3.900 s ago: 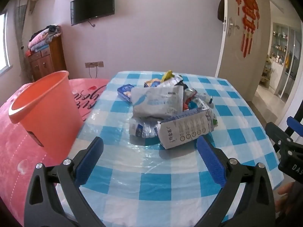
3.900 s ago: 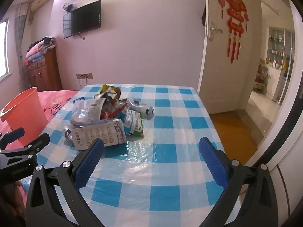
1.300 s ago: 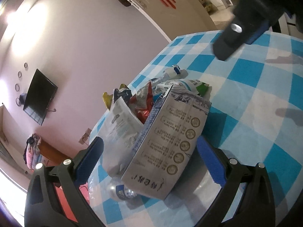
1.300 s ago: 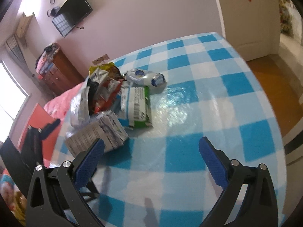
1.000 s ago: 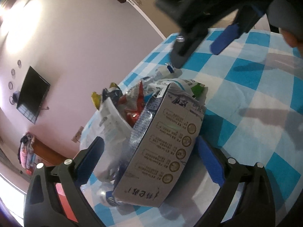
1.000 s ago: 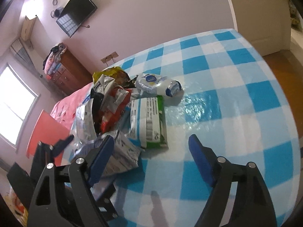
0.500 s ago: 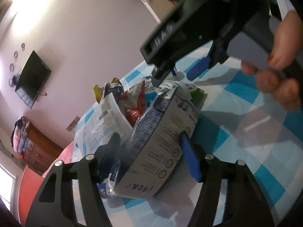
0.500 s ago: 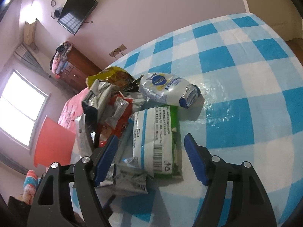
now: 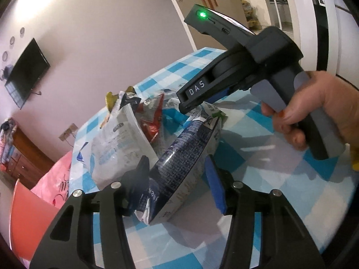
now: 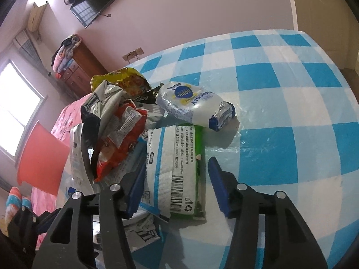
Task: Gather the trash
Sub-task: 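Grasp the blue milk carton with the left tool while the right tool grasps the green-labelled packet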
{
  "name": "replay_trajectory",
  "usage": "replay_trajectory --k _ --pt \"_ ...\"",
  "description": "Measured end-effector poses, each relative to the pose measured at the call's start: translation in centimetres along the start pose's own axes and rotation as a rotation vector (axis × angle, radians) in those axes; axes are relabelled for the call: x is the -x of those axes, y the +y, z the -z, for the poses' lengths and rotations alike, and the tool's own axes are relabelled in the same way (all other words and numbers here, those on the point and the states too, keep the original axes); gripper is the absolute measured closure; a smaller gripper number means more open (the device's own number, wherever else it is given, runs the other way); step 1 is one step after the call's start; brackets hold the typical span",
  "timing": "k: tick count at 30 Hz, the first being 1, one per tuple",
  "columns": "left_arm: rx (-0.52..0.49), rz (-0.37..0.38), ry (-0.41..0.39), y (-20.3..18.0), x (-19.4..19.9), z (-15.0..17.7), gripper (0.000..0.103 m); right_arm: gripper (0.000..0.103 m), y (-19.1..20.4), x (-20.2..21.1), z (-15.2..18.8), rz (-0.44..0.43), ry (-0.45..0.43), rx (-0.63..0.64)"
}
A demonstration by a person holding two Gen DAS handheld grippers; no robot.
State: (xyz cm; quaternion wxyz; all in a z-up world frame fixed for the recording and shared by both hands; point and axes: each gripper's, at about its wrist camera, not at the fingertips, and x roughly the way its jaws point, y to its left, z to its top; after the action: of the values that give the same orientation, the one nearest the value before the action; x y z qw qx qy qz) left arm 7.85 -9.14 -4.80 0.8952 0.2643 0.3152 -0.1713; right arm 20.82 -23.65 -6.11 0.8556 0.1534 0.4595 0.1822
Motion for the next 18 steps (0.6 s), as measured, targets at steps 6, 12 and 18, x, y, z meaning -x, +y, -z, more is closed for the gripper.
replay_trajectory --k 6,12,18 --pt "0.047 0.124 0.049 1.9 0.0 -0.9 0.039 0.058 -0.2 0.5 0.5 -0.005 -0.004 0.005" --pt "0.016 0.100 0.080 2.2 -0.8 -1.5 0.042 0.060 -0.6 1.3 1.3 -0.008 -0.011 -0.010" --pt "0.024 0.069 0.088 1.9 -0.8 -1.4 0.056 0.061 -1.2 2.3 2.3 -0.019 -0.025 -0.036"
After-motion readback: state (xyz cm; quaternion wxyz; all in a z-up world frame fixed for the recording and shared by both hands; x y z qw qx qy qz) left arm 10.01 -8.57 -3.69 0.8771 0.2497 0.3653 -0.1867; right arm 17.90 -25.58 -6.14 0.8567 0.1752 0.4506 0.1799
